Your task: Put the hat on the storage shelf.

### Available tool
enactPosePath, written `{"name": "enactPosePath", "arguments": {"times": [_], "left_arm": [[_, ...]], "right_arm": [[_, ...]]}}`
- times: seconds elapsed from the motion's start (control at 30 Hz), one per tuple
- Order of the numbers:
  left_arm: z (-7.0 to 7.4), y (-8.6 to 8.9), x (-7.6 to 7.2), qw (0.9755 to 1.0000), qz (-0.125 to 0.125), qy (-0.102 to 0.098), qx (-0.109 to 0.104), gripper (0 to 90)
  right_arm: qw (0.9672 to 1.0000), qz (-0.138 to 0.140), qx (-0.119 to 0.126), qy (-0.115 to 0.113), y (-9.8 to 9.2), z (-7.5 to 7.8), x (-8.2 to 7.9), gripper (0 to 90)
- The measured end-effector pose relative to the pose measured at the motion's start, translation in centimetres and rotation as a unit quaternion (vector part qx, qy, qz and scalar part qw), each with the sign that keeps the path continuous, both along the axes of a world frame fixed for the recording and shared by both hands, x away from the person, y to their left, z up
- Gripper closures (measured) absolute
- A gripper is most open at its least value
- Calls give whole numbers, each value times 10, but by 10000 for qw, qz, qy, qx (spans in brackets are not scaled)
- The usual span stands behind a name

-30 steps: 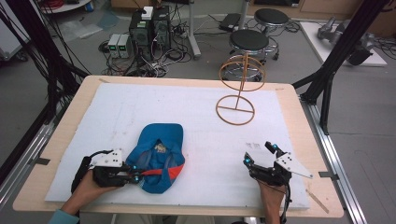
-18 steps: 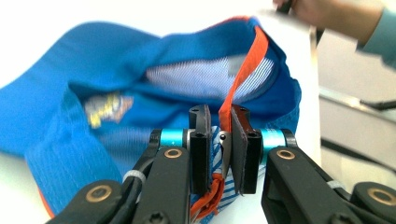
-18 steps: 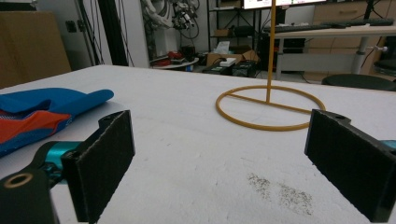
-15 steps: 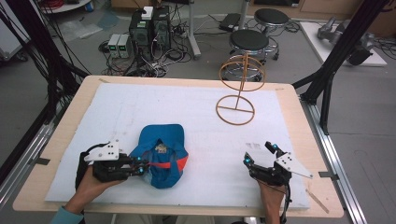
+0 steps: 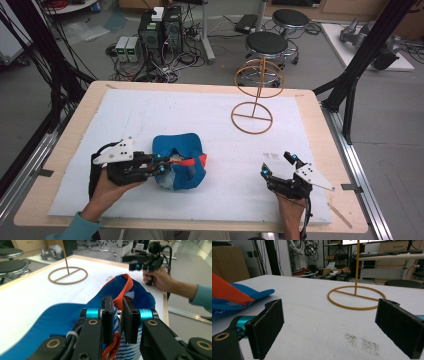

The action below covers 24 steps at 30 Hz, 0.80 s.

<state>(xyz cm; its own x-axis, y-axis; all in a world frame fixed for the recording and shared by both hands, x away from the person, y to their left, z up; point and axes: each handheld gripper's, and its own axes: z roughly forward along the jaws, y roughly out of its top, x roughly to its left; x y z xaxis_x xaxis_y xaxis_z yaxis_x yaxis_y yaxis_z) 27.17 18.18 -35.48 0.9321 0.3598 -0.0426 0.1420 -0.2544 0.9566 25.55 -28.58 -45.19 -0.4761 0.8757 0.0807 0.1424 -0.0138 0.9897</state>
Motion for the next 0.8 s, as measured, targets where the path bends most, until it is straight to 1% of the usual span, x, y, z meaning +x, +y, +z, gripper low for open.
{"name": "enactPosePath", "arguments": {"times": [0.1,0.2,0.27,0.43,0.67,0.73,0.77,0.8], "left_arm": [[8,-7,2,10000,42,-14,-48,796],[15,-14,5,9999,60,58,-70,797],[18,-17,6,9999,77,73,-110,797],[27,-23,9,9995,143,93,-260,797],[40,-31,13,9992,246,142,-289,798],[44,-35,14,9992,269,142,-242,798],[45,-37,14,9994,226,113,-224,797],[47,-40,14,9995,238,85,-196,797]], "right_arm": [[10000,2,-4,-3,0,0,0,74],[10000,6,-8,-5,0,0,0,74],[10000,6,10,-2,0,0,0,73],[10000,6,8,-2,0,0,0,74],[10000,35,-46,-54,0,0,0,74],[10000,26,-59,-66,1,0,0,74],[10000,25,-48,-53,1,0,0,73],[10000,30,-44,-61,0,0,0,73]]}}
